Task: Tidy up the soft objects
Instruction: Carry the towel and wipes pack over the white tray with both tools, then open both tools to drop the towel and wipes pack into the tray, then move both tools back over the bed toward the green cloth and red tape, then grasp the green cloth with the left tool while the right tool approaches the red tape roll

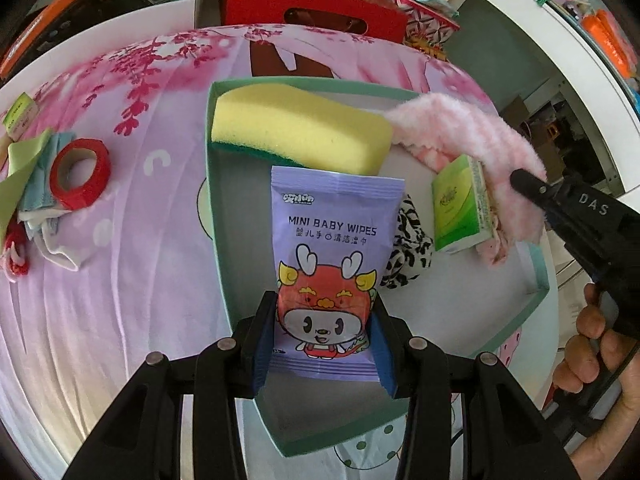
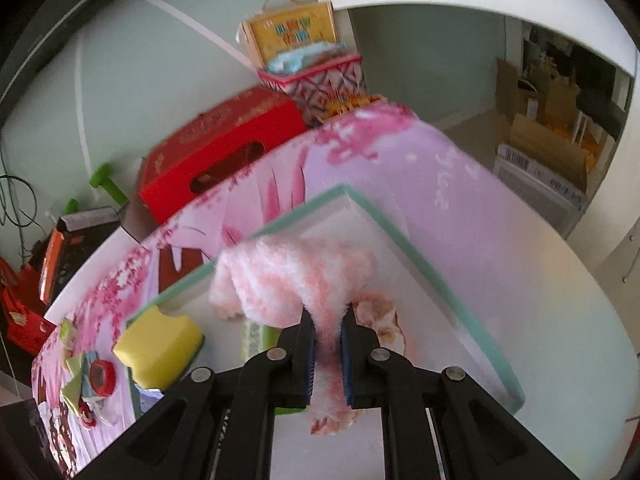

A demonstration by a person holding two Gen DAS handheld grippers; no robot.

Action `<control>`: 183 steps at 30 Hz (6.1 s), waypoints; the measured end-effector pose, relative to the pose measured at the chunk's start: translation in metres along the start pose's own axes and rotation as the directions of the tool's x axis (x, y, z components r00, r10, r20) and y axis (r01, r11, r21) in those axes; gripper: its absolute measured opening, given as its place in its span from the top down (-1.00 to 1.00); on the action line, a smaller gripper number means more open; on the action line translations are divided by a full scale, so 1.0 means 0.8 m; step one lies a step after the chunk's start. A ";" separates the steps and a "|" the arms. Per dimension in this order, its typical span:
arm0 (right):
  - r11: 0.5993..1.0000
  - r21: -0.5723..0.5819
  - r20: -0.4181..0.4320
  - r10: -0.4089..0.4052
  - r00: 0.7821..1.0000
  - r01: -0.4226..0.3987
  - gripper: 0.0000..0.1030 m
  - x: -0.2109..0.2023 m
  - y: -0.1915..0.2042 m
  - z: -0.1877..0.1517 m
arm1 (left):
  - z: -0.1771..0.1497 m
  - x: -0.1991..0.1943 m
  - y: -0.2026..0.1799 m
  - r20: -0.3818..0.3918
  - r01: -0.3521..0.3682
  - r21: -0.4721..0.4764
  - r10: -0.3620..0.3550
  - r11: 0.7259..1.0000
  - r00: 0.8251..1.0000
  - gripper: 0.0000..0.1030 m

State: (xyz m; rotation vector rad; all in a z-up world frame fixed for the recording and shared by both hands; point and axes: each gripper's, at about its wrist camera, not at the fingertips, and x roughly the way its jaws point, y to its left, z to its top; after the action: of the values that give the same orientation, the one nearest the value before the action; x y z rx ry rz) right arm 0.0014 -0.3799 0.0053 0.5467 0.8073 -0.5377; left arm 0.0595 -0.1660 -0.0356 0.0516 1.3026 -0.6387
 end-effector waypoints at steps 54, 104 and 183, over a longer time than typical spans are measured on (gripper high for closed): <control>0.978 -0.172 0.002 -0.118 0.993 0.117 -0.73 -0.055 0.037 0.003 | 0.026 -0.091 0.034 0.189 -0.043 -0.097 0.061 0.994 0.980 -0.65; 0.873 -0.398 -0.075 0.274 0.959 -0.281 -1.00 -0.025 0.244 -0.072 | 0.006 -0.139 0.277 0.202 -0.131 -0.511 0.267 0.850 0.942 -1.00; 0.743 -0.583 -0.160 0.293 0.943 -0.330 0.01 0.038 0.330 -0.150 | 0.003 -0.165 0.279 0.375 0.046 -0.519 0.179 0.853 0.910 0.71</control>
State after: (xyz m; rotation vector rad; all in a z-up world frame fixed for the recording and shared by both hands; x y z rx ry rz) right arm 0.1232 -0.1167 -0.0226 0.0906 0.8671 0.0677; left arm 0.1497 0.0721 0.0147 -0.4620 1.0138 -0.1967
